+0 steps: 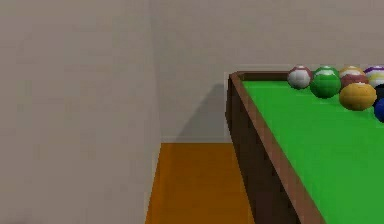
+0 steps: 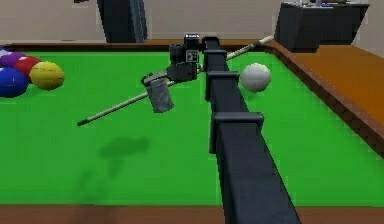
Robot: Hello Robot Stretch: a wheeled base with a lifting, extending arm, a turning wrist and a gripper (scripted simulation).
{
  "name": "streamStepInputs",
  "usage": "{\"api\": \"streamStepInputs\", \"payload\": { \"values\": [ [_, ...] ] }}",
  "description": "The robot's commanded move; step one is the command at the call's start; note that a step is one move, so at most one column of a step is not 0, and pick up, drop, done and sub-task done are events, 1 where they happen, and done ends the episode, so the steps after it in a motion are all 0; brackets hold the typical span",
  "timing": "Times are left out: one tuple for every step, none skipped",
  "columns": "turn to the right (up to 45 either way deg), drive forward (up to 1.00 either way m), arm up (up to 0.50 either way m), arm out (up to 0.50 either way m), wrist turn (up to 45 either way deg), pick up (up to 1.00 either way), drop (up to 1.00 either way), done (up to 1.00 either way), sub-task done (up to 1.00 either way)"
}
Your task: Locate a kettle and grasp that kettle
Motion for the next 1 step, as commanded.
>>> {"api": "streamStepInputs", "payload": {
  "values": [
    [0.0,0.00,0.00,0.00,0.0,0.00,0.00,1.00,0.00]
  ]
}}
